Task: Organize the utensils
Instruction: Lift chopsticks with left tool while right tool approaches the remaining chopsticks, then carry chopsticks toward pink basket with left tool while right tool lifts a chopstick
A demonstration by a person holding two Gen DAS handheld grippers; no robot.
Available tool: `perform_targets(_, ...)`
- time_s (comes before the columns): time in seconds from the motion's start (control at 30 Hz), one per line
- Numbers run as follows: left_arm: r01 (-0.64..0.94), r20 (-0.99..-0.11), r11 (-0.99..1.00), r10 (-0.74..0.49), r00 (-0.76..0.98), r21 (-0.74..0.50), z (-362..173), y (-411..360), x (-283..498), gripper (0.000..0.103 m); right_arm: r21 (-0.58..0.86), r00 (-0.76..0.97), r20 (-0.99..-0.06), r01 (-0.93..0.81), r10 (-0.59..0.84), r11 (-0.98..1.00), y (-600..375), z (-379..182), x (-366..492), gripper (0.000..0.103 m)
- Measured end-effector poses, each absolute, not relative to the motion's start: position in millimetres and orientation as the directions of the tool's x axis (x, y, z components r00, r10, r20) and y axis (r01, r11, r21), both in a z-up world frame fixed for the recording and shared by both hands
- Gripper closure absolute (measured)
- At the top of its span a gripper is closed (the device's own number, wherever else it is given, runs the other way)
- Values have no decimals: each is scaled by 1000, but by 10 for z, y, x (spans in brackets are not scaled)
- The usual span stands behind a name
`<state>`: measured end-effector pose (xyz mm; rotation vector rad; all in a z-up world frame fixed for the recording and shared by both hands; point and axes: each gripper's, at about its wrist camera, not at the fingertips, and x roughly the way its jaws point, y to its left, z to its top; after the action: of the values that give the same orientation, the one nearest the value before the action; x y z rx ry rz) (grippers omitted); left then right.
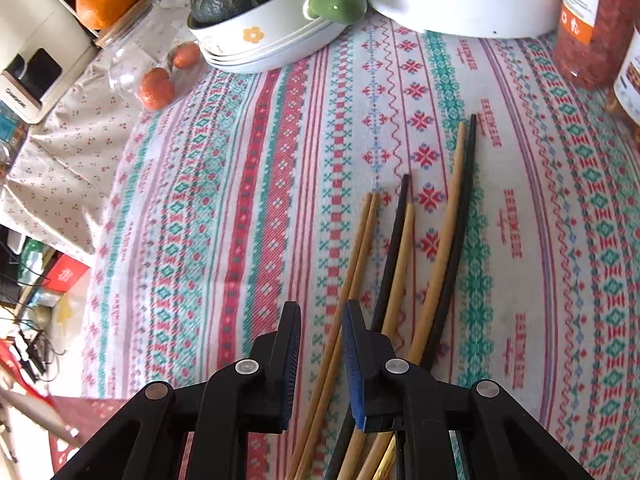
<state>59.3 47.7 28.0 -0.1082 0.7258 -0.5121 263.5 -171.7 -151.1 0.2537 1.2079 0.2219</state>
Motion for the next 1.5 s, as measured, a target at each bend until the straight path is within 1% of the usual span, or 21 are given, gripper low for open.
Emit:
perform_targets(0.1, 396, -601, 877, -476, 642, -272, 298, 576, 591, 99, 238, 308, -922, -24, 234, 971, -1645, -1644, 2822, 83)
perform_targets(0.2, 377, -601, 883, -468, 648, -281, 295, 663, 619, 99, 213, 272, -939, -18, 210, 977, -1590, -1787, 2929, 83)
perform_targets(0.23, 372, -601, 884, -466, 649, -284, 291, 682, 629, 99, 194, 300, -934, -35, 195, 980, -1557, -1770, 2934, 83)
perform_targets(0.3, 368, -604, 885, -464, 648, -286, 281, 708, 643, 99, 136, 300, -942, -70, 151, 988, -1468, -1782, 2931, 84)
perform_targets(0.33, 365, -604, 885, -464, 648, -288, 277, 717, 647, 99, 100, 309, -943, -84, 122, 991, -1427, -1780, 2908, 89)
perform_targets(0.37, 364, -605, 886, -463, 648, -288, 275, 719, 650, 99, 75, 317, -943, -97, 102, 992, -1391, -1783, 2876, 90)
perform_targets(0.5, 360, -606, 888, -458, 650, -285, 284, 705, 643, 99, 106, 336, -933, -94, 132, 990, -1418, -1781, 2707, 93)
perform_targets(0.63, 359, -593, 888, -459, 662, -287, 312, 720, 604, 99, 119, 394, -907, -99, 148, 988, -1463, -1546, 2433, 93)
perform_targets(0.9, 348, -524, 891, -454, 721, -292, 503, 789, 488, 99, 180, 572, -793, -110, 210, 978, -1550, -760, 1805, 95)
perform_targets(1.0, 332, -491, 895, -443, 751, -300, 576, 855, 467, 99, 223, 642, -725, -124, 250, 967, -1586, -487, 1546, 95)
perform_targets(1.17, 305, -411, 899, -419, 810, -315, 702, 989, 420, 99, 200, 730, -630, -176, 264, 964, -1596, -132, 1206, 95)
perform_targets(1.3, 276, -351, 915, -373, 859, -295, 776, 1052, 408, 99, 191, 772, -574, -198, 273, 961, -1635, 94, 1065, 95)
perform_targets(1.5, 246, -350, 948, -304, 886, -200, 656, 920, 585, 99, 185, 814, -504, -225, 289, 957, -1631, 331, 957, 95)
